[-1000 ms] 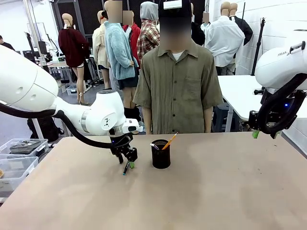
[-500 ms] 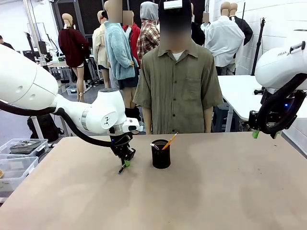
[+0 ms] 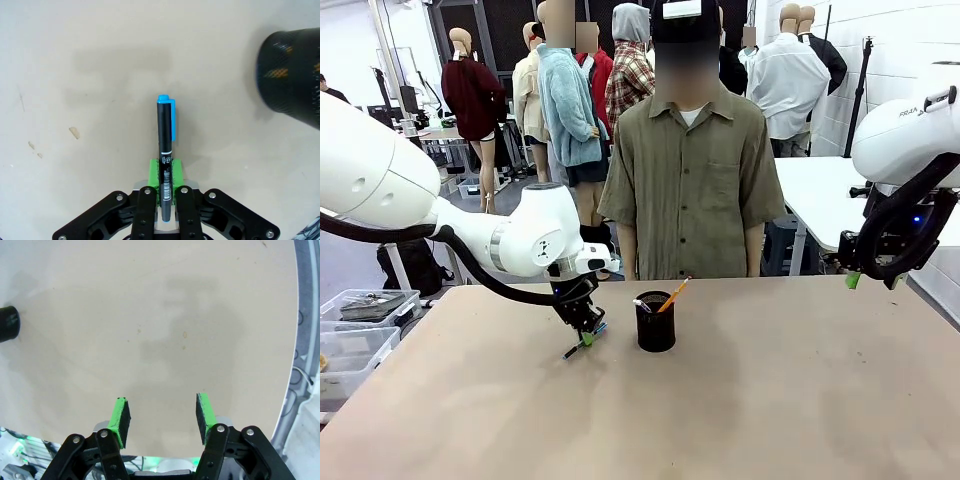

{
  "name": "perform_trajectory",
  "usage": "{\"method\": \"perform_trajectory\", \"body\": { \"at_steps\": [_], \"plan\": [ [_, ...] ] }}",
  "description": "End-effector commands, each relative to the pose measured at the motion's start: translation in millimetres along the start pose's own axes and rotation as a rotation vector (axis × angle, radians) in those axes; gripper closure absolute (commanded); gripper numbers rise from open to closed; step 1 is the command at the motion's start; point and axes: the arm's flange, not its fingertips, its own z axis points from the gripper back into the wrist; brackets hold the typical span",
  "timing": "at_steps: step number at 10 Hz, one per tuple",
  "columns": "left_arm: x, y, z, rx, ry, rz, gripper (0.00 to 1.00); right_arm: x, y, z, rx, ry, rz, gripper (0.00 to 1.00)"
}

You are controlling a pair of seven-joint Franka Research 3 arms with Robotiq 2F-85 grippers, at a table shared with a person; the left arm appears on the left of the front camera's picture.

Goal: Place the pens into the pen holder.
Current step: Pick up a writing instrument from the table and place it into the Pen holder.

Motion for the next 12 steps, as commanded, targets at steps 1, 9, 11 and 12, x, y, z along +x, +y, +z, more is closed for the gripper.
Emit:
{"method": "perform_trajectory", "body": {
  "at_steps": [1, 9, 11, 12],
  "plan": [
    [-16, 7, 27, -0.101, -0.118, -0.055, 1.0, -3, 2, -2, -0.032, 0.0, -0.019, 0.33],
    [-14, 46, 103, -0.409, -0.86, -0.5, 1.0, -3, 2, -2, -0.032, 0.0, -0.019, 0.33],
    [-10, 44, 98, -0.502, -0.891, -0.588, 1.0, -3, 2, -2, -0.032, 0.0, -0.019, 0.33],
    [-9, 42, 92, -0.575, -0.903, -0.614, 1.0, -3, 2, -2, -0.032, 0.0, -0.019, 0.33]
  ]
}}
